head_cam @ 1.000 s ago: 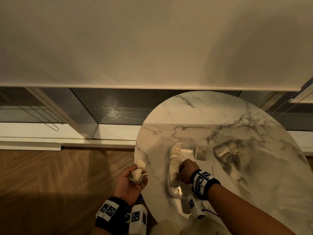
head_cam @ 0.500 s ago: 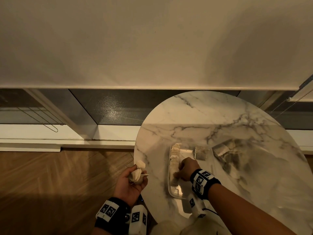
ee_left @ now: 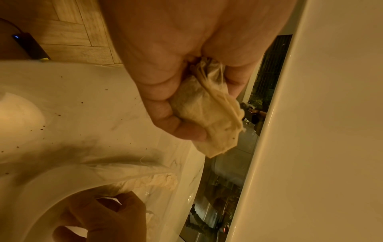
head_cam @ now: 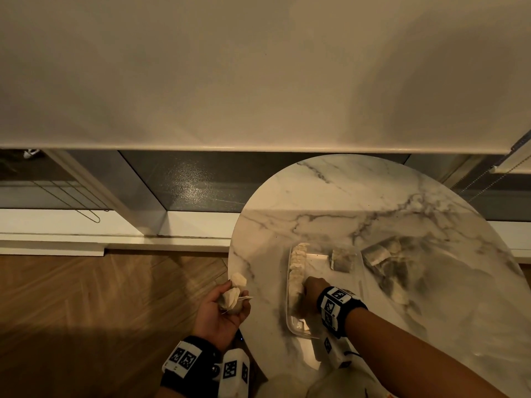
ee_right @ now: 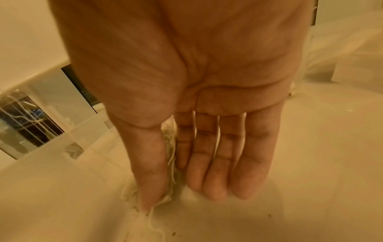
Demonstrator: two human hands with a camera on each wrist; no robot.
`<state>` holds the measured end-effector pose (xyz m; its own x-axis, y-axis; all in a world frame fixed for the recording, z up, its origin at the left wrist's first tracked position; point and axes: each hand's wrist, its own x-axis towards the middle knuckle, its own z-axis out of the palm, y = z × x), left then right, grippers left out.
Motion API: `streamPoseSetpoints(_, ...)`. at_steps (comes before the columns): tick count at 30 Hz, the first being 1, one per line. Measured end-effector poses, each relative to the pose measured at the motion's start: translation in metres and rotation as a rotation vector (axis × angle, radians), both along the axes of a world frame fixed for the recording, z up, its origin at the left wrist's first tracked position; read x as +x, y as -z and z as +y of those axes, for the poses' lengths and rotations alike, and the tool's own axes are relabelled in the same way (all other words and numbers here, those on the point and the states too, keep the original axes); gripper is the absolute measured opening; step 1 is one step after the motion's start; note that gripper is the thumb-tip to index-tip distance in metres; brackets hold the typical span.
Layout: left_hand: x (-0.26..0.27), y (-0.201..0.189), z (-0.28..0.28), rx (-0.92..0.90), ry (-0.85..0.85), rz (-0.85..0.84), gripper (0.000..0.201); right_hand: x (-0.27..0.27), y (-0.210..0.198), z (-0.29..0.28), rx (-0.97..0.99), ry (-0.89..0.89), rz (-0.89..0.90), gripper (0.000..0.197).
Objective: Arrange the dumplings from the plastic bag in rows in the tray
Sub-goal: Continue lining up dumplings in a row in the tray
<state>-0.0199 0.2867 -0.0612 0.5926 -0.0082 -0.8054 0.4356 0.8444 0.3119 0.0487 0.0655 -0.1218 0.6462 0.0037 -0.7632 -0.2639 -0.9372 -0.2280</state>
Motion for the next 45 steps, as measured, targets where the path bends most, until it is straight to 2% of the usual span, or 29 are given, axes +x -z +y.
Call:
streamPoseSetpoints(6, -0.001, 0.003, 0.001, -0.002, -0.003, 0.009, 0.036, 0.002, 0.000, 0.000, 0.059, 0.039, -0.017, 0.052)
streamPoseSetpoints(14, 0.000, 0.004, 0.000, -0.010, -0.010, 0.015, 0.037, 0.002, 0.000, 0.002, 0.061, 0.003, -0.044, 0.050)
streamPoseSetpoints(24, 0.001, 0.006, -0.001, -0.020, 0.001, 0.018, 0.036, 0.004, -0.004, -0.002, 0.066, 0.116, -0.108, 0.039)
streamPoseSetpoints(34, 0.003, 0.004, -0.005, 0.001, 0.028, 0.012, 0.037, 0.004, -0.004, 0.001, 0.052, 0.001, -0.043, 0.033)
streamPoseSetpoints(39, 0.003, 0.002, -0.005, -0.002, 0.035, 0.001, 0.035, 0.004, -0.005, -0.006, 0.001, -0.052, -0.007, 0.042)
streamPoseSetpoints(41, 0.004, 0.000, -0.007, 0.003, 0.042, -0.010, 0.033, 0.005, -0.012, -0.009, 0.014, -0.023, 0.021, 0.035)
streamPoseSetpoints(43, 0.003, -0.002, -0.010, 0.014, 0.059, -0.014, 0.031, 0.007, -0.024, -0.010, 0.043, -0.020, -0.038, 0.025)
streamPoseSetpoints(45, 0.003, -0.005, -0.015, 0.030, 0.089, -0.017, 0.032, 0.004, -0.040, -0.007, 0.170, 0.014, -0.205, 0.025)
